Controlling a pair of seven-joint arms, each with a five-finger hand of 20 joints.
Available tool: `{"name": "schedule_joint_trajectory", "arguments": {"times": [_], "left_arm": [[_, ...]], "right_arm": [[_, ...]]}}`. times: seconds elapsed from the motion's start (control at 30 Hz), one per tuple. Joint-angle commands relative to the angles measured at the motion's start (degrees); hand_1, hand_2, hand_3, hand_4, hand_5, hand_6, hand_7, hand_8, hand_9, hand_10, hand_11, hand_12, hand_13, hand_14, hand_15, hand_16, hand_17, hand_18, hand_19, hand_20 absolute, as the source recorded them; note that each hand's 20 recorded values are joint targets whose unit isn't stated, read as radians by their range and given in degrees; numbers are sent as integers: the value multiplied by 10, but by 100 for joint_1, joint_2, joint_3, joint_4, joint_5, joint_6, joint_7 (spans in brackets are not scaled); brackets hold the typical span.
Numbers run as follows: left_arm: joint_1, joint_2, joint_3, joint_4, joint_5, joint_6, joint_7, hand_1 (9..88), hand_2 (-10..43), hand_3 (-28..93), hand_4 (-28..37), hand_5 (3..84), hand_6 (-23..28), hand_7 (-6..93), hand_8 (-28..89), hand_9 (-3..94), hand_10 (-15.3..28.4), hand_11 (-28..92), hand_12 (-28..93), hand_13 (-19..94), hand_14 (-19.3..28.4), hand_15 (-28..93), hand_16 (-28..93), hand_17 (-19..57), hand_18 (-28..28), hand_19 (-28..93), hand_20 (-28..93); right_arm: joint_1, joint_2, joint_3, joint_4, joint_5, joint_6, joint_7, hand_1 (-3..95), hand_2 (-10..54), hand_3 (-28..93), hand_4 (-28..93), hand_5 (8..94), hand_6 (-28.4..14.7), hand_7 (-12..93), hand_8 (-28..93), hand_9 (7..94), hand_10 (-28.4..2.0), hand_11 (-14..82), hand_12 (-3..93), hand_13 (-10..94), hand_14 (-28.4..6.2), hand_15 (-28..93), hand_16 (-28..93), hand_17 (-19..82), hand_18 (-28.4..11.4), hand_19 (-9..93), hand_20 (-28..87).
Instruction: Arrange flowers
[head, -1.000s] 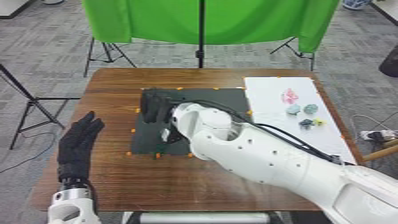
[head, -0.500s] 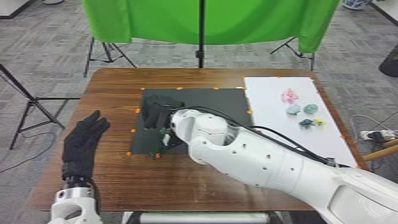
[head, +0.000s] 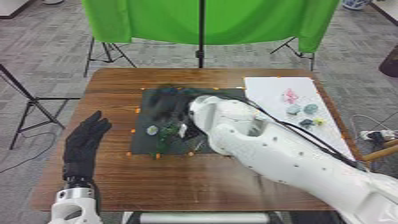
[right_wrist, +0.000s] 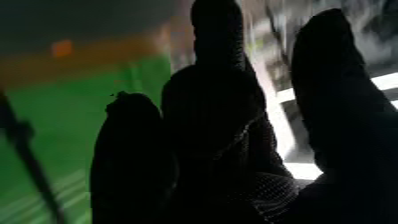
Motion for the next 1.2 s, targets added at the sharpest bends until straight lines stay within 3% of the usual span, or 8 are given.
{"name": "schedule_joint_trajectory", "arguments": {"times": [0.03, 0.2, 0.3, 0.53, 0.93, 1.1, 1.13, 1.2], "left_arm": [[217, -111, 15, 36, 78, -62, -138, 239, 111, 683, -283, 459, 29, 109, -51, 435, 123, 149, 143, 321, 159, 228, 34, 52, 127, 56, 226], [306, -138, -3, 6, 98, -57, -168, 243, 93, 681, -282, 459, 29, 110, -50, 435, 124, 150, 143, 321, 159, 231, 35, 51, 127, 58, 227], [325, -151, -12, -10, 96, -62, -169, 243, 83, 680, -279, 460, 30, 111, -49, 435, 125, 151, 144, 322, 161, 233, 35, 50, 128, 59, 227], [265, -173, -22, -2, 134, -116, -225, 241, 65, 679, -275, 462, 32, 110, -50, 436, 126, 153, 144, 322, 162, 235, 35, 48, 130, 63, 228], [236, -192, -14, 17, 172, -182, -315, 239, 50, 679, -270, 464, 35, 108, -49, 436, 127, 153, 143, 321, 162, 236, 34, 47, 131, 66, 226], [270, -193, -29, 0, 177, -158, -346, 240, 46, 679, -265, 464, 35, 107, -49, 436, 127, 152, 143, 321, 163, 236, 34, 46, 131, 67, 225], [276, -198, -32, -1, 171, -160, -335, 240, 46, 678, -264, 464, 35, 107, -48, 436, 127, 152, 143, 321, 163, 236, 34, 46, 131, 67, 225], [295, -210, -37, -16, 182, -147, -326, 242, 44, 677, -261, 464, 35, 107, -49, 436, 127, 152, 144, 321, 163, 236, 34, 46, 131, 66, 225]], "right_arm": [[-1648, 2035, 2658, -1445, -478, 949, 374, 429, -95, 576, -185, 587, -1, 104, -80, 802, -142, 199, 230, 913, -30, 529, 364, 641, -112, 932, 533], [-3239, 2464, 4394, -1648, -819, 479, 1104, 397, -95, 588, -164, 567, -19, 85, -68, 682, -177, 150, 230, 806, -76, 540, 355, 555, -152, 930, 530], [-3759, 2574, 4588, -1413, -1242, 540, 1452, 391, -95, 574, -142, 608, -27, 91, -61, 738, -172, 195, 247, 829, -72, 583, 334, 584, -135, 932, 522], [-3925, 2369, 4473, -713, -1445, 222, 1803, 399, -95, 564, -138, 633, -20, 99, -62, 784, -163, 223, 252, 864, -57, 586, 338, 625, -120, 932, 545], [-4288, 2175, 4484, -558, -1092, 333, 1854, 401, -95, 580, -135, 641, -12, 107, -68, 798, -153, 223, 248, 879, -47, 578, 341, 634, -120, 932, 549], [-4388, 2136, 4315, -464, -1267, 444, 1844, 474, -95, 583, -148, 649, -10, 116, -69, 806, -143, 230, 248, 885, -42, 576, 342, 644, -112, 932, 547], [-4396, 2137, 4274, -429, -1351, 566, 1803, 502, -95, 570, -151, 655, -10, 121, -70, 814, -136, 213, 284, 887, -41, 576, 341, 646, -109, 932, 543], [-4384, 2163, 4261, -433, -1374, 812, 1729, 617, -95, 451, -101, 694, -19, 138, 48, 859, -118, 129, 384, 895, -33, 570, 345, 653, -102, 932, 534]]}}
